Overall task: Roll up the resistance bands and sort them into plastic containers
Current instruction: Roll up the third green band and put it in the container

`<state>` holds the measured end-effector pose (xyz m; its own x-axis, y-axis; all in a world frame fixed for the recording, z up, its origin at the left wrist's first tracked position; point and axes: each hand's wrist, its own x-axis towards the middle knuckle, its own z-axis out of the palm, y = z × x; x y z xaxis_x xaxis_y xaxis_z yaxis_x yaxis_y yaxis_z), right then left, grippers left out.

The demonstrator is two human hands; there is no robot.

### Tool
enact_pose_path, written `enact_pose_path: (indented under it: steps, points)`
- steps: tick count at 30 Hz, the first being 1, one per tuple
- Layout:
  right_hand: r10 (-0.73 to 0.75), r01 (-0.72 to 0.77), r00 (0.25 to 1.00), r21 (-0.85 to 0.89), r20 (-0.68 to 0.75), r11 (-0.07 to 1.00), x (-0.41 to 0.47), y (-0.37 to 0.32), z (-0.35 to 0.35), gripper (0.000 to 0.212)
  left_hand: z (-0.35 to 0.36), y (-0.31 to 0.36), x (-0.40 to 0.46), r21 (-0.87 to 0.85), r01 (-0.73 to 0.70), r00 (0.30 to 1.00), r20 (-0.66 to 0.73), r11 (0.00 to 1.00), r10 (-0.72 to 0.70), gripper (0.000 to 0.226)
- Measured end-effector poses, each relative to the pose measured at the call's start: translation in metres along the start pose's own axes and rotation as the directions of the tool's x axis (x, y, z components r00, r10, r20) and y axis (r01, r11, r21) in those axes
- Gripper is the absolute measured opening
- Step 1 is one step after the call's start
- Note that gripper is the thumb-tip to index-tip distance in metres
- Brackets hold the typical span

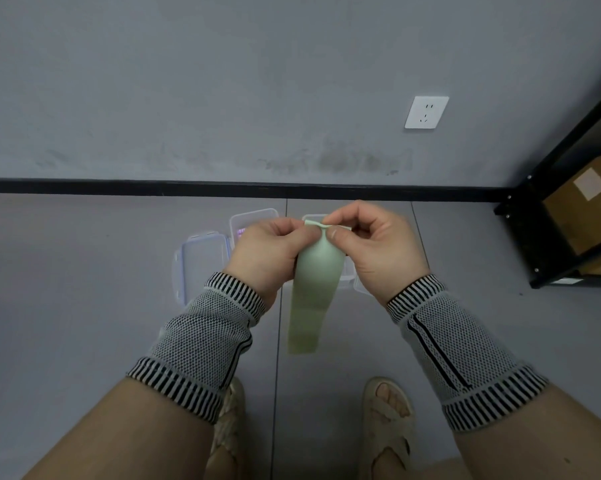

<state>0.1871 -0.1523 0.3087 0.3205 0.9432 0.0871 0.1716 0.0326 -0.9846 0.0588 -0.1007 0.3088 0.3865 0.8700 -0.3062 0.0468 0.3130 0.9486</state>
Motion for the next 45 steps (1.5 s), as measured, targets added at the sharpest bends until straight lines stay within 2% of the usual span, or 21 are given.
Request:
enact_pose_path:
  steps: [4, 9, 12, 15, 22, 28, 32, 36, 39, 45]
  points:
    - [-0.044, 0.045, 0.999, -0.080, 0.020, 0.996, -0.001, 0.004, 0.000, 0.023, -0.003, 0.002, 0.000, 0.015, 0.069, 0.997, 0.042, 0.998, -0.069, 0.012]
    - [-0.076, 0.080, 0.997, -0.215, 0.028, 0.973, -0.001, 0.008, 0.003, 0.016, -0.006, 0.002, -0.003, -0.067, 0.152, 0.988, 0.042, 0.986, -0.149, 0.012]
    - [-0.082, 0.088, 0.996, -0.245, 0.032, 0.966, 0.000, 0.008, 0.003, 0.021, -0.006, 0.005, -0.002, -0.143, 0.206, 0.979, 0.037, 0.968, -0.203, 0.012]
    - [-0.085, 0.090, 0.996, -0.247, 0.033, 0.965, 0.000, 0.008, 0.003, 0.024, -0.007, 0.005, -0.002, -0.145, 0.218, 0.976, 0.055, 0.965, -0.212, 0.020]
    - [-0.028, 0.029, 1.000, -0.138, 0.015, 0.990, 0.001, 0.004, 0.002, 0.026, -0.010, 0.003, -0.003, -0.132, 0.160, 0.983, 0.116, 0.978, -0.145, 0.016]
    - [0.097, -0.096, 0.995, 0.055, 0.001, 0.994, 0.000, 0.003, 0.000, 0.023, -0.004, 0.003, -0.002, -0.035, 0.006, 1.000, 0.010, 0.999, -0.006, 0.016]
    - [0.057, -0.058, 0.998, -0.006, -0.021, 0.998, 0.001, 0.002, 0.000, 0.016, -0.001, 0.002, -0.001, 0.006, -0.071, 0.997, -0.023, 0.997, 0.071, 0.016]
    - [0.074, -0.075, 0.997, -0.040, -0.027, 0.996, 0.000, 0.003, -0.001, 0.011, 0.000, 0.000, -0.002, -0.001, -0.077, 0.997, -0.027, 0.997, 0.077, 0.016]
    - [0.106, -0.106, 0.994, -0.001, -0.037, 0.994, 0.000, 0.003, -0.002, 0.010, 0.000, 0.001, -0.002, -0.029, -0.075, 0.997, -0.022, 0.997, 0.075, 0.014]
    - [0.224, -0.234, 0.972, 0.265, 0.067, 0.935, 0.003, 0.002, -0.001, 0.013, 0.000, 0.005, -0.003, -0.139, -0.041, 0.999, 0.001, 0.989, 0.042, 0.016]
